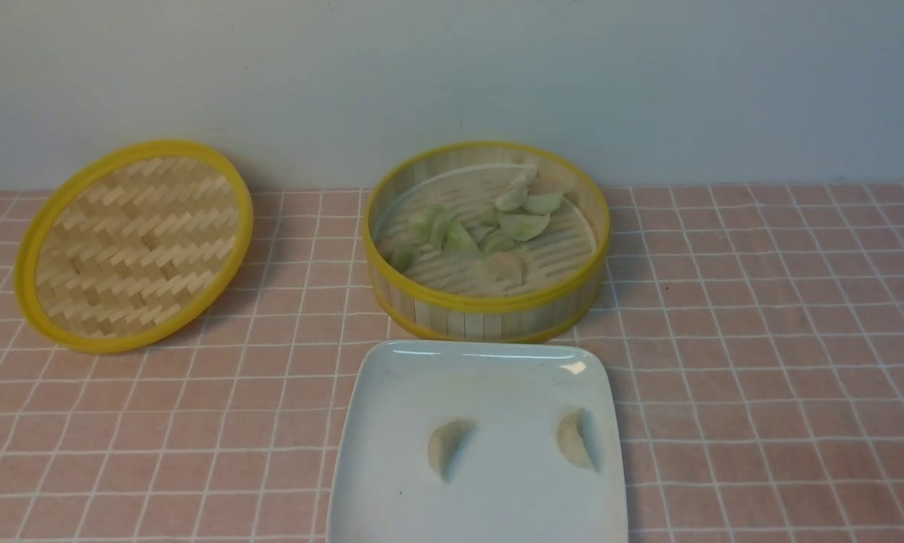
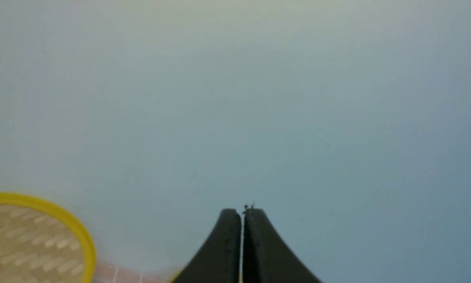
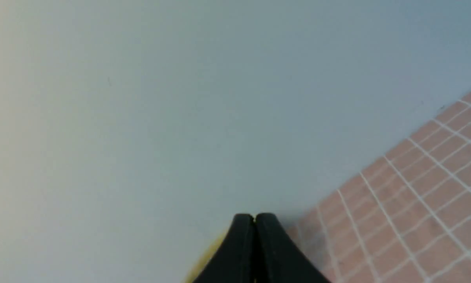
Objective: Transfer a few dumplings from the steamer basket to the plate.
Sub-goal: Use the left arm to grab a dumpling from the steamer
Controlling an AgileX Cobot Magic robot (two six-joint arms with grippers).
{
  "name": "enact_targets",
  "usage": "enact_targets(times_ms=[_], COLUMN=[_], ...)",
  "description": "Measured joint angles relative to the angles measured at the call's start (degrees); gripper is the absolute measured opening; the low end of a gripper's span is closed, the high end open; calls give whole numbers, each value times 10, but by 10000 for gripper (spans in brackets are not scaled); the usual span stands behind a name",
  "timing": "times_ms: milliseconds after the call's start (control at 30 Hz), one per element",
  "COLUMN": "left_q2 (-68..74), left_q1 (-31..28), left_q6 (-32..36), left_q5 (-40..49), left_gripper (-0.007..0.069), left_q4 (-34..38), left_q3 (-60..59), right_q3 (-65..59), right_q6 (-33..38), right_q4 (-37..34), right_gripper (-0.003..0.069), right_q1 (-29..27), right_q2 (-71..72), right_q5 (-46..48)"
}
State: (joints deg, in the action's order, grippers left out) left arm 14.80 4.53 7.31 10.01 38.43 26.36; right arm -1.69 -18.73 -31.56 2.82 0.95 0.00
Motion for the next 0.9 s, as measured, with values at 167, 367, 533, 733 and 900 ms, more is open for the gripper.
enact_targets(times_ms=[167,367,533,733,900], left_q2=[219,474,638,792,950], left_q1=[0,0,29,90,105], left_q6=[70,163,206,223,240], left_q5=[251,410,451,457,498], left_gripper=[-6,-6,-6,-6,6], left_q4=[-31,-41,-77,-113,-127], left_q3=[210,367,473,623,786], right_q3=[0,40,200,421,516], right_q6=[-15,11,91,212,278], right_q4=[-83,-78,-1,84,102], right_gripper=[-14,-14,-14,-14,-14], right_q1=[0,3,13,14,14], right_q2=[0,-1,-93,-316,-428], right_q5=[-46,63,297,574,672])
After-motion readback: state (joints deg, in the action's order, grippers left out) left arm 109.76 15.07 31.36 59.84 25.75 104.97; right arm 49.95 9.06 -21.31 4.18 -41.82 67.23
